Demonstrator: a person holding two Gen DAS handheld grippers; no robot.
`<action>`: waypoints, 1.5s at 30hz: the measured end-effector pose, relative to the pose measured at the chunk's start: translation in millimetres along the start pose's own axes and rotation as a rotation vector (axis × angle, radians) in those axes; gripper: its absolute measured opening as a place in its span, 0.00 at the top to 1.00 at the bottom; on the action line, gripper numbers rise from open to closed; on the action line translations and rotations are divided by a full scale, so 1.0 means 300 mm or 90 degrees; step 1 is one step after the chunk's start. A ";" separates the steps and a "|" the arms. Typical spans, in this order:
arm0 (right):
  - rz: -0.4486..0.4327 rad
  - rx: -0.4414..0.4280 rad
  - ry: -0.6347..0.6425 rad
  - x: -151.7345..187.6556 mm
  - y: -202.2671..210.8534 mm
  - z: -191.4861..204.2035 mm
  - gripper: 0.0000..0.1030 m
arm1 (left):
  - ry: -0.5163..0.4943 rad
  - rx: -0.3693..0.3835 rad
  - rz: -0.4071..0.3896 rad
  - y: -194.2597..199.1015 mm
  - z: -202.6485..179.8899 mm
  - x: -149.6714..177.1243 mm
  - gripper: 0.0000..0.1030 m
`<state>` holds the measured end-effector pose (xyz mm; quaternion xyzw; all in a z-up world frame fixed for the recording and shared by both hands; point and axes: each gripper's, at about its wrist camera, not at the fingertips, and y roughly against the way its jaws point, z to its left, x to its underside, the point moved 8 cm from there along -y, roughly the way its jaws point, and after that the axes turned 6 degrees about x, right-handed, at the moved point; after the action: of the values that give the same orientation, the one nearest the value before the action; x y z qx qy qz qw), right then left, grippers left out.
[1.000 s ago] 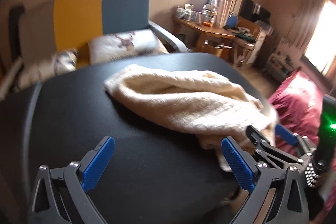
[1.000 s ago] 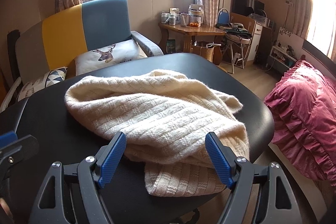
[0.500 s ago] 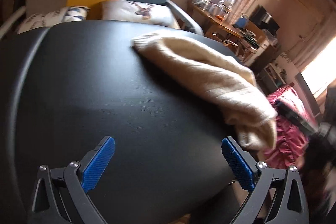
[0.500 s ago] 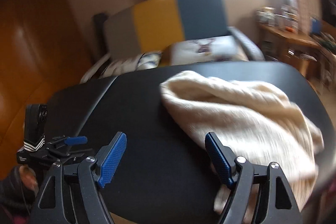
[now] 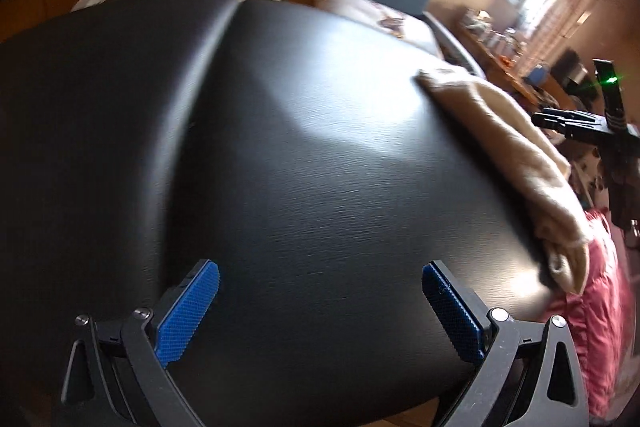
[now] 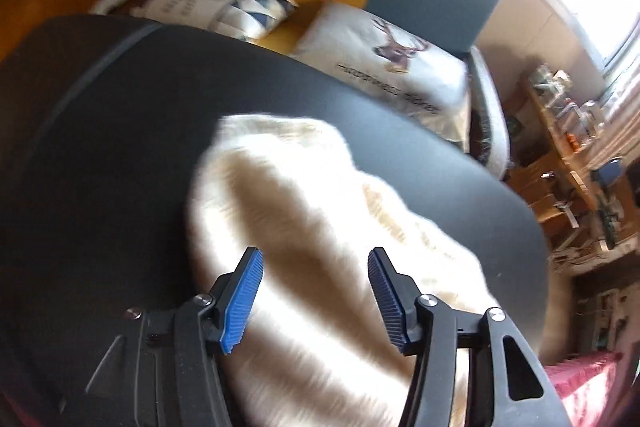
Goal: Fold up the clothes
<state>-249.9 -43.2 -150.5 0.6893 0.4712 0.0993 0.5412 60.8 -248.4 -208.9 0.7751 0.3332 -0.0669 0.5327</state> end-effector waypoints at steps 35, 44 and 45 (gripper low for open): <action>0.052 0.207 -0.470 0.856 0.085 -0.834 0.90 | -0.074 0.245 0.161 -0.381 -0.870 -0.242 0.01; -0.061 0.099 -0.591 0.948 0.223 -0.773 0.78 | 0.001 0.299 0.274 -0.589 -1.071 -0.197 0.02; -0.071 0.087 -0.586 0.950 0.243 -0.746 0.77 | 0.018 0.308 0.288 -0.609 -1.085 -0.189 0.02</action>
<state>-202.3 320.8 -107.4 0.6693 0.2241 -0.2774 0.6518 -172.0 47.9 -187.8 0.9343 0.1346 -0.0136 0.3299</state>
